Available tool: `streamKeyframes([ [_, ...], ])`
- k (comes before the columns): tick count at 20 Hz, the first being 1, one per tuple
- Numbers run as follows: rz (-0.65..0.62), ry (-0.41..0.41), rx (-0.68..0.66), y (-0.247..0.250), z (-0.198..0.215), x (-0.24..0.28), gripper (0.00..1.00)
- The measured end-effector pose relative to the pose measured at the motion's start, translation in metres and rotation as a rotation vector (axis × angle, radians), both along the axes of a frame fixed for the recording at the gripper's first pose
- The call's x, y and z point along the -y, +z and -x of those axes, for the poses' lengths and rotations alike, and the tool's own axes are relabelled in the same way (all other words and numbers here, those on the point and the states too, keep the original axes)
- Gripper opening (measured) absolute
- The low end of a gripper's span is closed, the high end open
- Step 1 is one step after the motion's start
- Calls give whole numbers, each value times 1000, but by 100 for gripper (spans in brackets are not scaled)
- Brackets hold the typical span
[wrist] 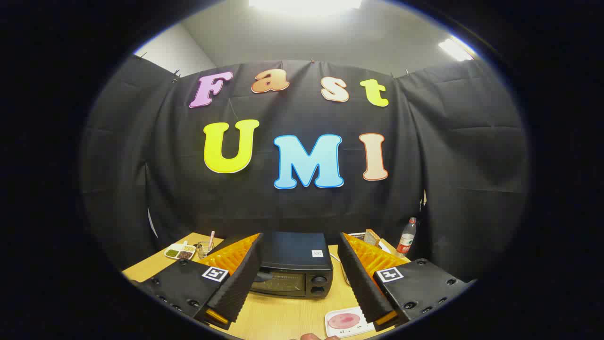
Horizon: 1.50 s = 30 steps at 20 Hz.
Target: Open the toaster oven, put the food inside, and close the toaster oven door.
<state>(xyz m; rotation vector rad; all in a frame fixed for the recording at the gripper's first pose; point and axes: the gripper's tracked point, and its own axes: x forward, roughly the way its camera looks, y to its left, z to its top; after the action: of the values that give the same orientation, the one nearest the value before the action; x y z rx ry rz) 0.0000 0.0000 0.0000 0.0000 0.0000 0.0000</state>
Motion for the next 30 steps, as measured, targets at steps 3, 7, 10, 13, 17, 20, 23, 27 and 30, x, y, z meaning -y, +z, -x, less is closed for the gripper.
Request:
streamKeyframes([
  [3, 5, 8, 3, 0, 3, -2, 98],
  [7, 7, 26, 8, 0, 4, -7, 98],
  [10, -1, 38, 1, -2, 5, -10, 98],
  [13, -2, 37, -1, -5, 7, -9, 98],
  [17, 2, 53, -13, -10, 6, -15, 98],
  [20, 20, 67, -28, -14, 1, -23, 98],
  [23, 24, 80, -44, -17, -8, -34, 98],
  [27, 36, 92, -60, -21, -26, -53, 98],
  [30, 49, 100, -77, -25, -43, -68, 98],
])
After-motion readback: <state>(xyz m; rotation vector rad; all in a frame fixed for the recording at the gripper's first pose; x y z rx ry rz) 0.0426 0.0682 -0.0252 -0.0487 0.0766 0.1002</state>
